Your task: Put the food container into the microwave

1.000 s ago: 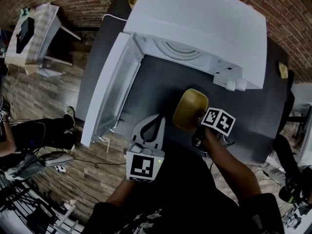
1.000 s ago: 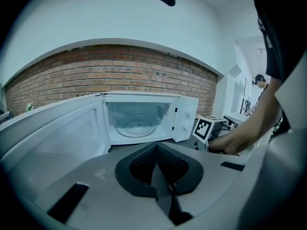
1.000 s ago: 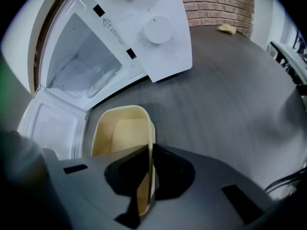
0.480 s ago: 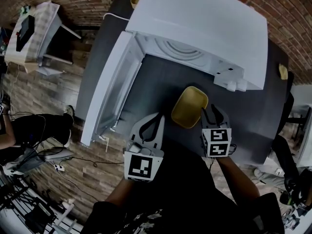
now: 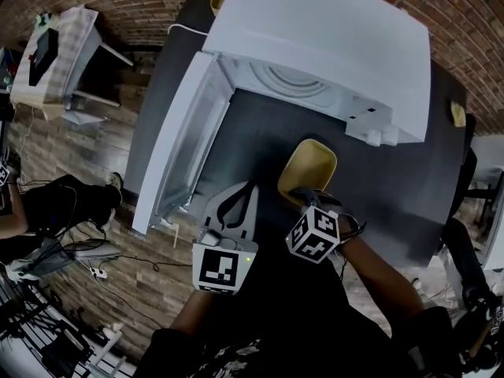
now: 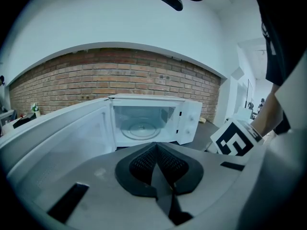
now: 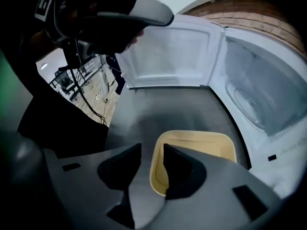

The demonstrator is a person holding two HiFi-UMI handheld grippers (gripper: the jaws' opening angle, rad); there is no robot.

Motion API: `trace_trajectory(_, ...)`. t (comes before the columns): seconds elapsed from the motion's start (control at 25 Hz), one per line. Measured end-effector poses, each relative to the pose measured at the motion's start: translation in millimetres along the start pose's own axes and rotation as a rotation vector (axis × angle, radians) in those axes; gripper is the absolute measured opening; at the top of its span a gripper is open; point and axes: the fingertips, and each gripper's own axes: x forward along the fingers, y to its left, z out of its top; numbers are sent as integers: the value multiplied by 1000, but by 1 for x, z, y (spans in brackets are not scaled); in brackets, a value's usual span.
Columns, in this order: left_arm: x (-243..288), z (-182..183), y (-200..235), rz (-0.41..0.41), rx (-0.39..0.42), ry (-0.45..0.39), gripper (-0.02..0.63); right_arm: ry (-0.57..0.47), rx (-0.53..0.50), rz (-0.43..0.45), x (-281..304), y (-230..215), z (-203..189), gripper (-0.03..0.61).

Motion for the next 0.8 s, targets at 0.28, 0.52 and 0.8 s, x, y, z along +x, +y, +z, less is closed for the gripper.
trace_trajectory(0.28,-6,-13,0,-20,-2,30,-2,136,-86,-91,32,-8,-12,189)
trace_trajectory(0.52,-4,-19,5,-60,-4,34,0,160,-97,-216,29,-20,-10,69)
trace_trajectory(0.8,13,-20,9,-81,-57,10,-1,138,-115,-319,-10,-51,14,69)
